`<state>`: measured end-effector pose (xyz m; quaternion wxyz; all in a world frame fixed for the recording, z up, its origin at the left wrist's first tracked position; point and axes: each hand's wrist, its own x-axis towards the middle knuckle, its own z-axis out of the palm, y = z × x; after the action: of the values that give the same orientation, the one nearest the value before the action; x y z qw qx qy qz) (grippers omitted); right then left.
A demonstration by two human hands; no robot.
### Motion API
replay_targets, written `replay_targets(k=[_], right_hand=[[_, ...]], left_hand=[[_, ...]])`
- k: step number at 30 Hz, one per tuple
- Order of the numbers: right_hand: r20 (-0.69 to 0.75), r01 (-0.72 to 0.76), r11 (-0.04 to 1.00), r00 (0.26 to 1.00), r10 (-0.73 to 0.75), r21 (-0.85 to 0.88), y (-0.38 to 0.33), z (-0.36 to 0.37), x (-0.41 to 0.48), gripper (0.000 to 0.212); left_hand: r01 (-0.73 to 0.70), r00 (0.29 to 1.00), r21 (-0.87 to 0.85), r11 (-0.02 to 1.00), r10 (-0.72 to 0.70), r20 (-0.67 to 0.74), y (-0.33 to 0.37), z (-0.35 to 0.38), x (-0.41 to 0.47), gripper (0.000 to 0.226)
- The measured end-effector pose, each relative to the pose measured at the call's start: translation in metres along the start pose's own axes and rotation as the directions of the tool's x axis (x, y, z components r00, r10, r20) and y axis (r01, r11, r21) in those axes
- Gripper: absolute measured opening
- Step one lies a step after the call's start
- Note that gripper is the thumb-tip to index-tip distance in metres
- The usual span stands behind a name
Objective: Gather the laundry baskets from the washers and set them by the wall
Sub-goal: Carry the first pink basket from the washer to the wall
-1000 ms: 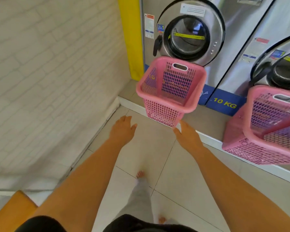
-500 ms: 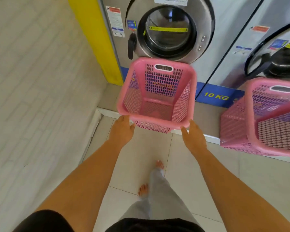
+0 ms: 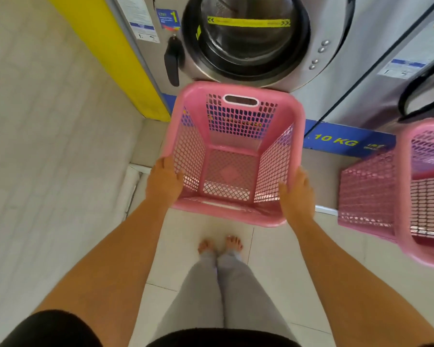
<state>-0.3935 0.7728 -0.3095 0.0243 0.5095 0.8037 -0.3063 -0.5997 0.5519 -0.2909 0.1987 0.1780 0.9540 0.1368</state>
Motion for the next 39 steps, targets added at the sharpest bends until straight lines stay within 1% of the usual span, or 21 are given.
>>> replay_targets(k=[5, 9, 11, 15, 17, 20, 23, 30, 34, 39], right_hand=[[-0.039, -0.027, 1.0, 0.999, 0.026, -0.012, 0.001, 0.015, 0.046, 0.07], [-0.027, -0.022, 0.998, 0.999, 0.02, -0.054, -0.001, 0.029, 0.073, 0.076], [-0.038, -0.009, 0.997, 0.999, 0.006, -0.079, 0.0, 0.035, 0.083, 0.075], [-0.093, 0.003, 0.987, 0.996, -0.018, -0.159, 0.006, 0.047, 0.09, 0.067], [-0.102, -0.003, 0.979, 0.995, -0.018, -0.204, 0.009, 0.049, 0.09, 0.063], [-0.11, -0.033, 0.974, 0.994, 0.008, -0.225, 0.009, 0.051, 0.094, 0.065], [-0.114, -0.063, 0.969, 0.993, 0.037, -0.24, 0.007, 0.051, 0.094, 0.068], [-0.094, -0.068, 0.965, 0.995, 0.046, -0.251, 0.007, 0.044, 0.071, 0.068], [-0.077, -0.035, 0.968, 0.997, 0.016, -0.249, 0.004, 0.037, 0.045, 0.069], [-0.045, 0.008, 0.968, 0.999, -0.02, -0.251, -0.008, 0.019, 0.016, 0.074]], left_hand=[[-0.021, 1.0, -0.007, 1.0, 0.021, -0.009, -0.009, 0.021, 0.052, 0.055], [-0.025, 1.0, 0.007, 1.0, 0.025, -0.009, -0.016, 0.042, 0.083, 0.061], [-0.027, 0.999, -0.002, 1.0, 0.027, -0.019, -0.019, 0.05, 0.094, 0.063], [-0.017, 0.999, 0.024, 1.0, 0.018, -0.027, -0.027, 0.055, 0.115, 0.061], [-0.039, 0.998, 0.051, 0.998, 0.041, -0.038, -0.03, 0.055, 0.119, 0.058], [-0.076, 0.994, 0.074, 0.994, 0.081, -0.071, -0.033, 0.056, 0.123, 0.055], [-0.065, 0.995, 0.069, 0.995, 0.07, -0.077, -0.032, 0.056, 0.121, 0.056], [-0.073, 0.994, 0.078, 0.994, 0.079, -0.074, -0.035, 0.043, 0.1, 0.057], [-0.046, 0.996, 0.063, 0.997, 0.05, -0.069, -0.046, 0.032, 0.07, 0.055], [0.017, 0.994, 0.022, 1.0, -0.015, -0.107, -0.057, 0.014, 0.021, 0.055]])
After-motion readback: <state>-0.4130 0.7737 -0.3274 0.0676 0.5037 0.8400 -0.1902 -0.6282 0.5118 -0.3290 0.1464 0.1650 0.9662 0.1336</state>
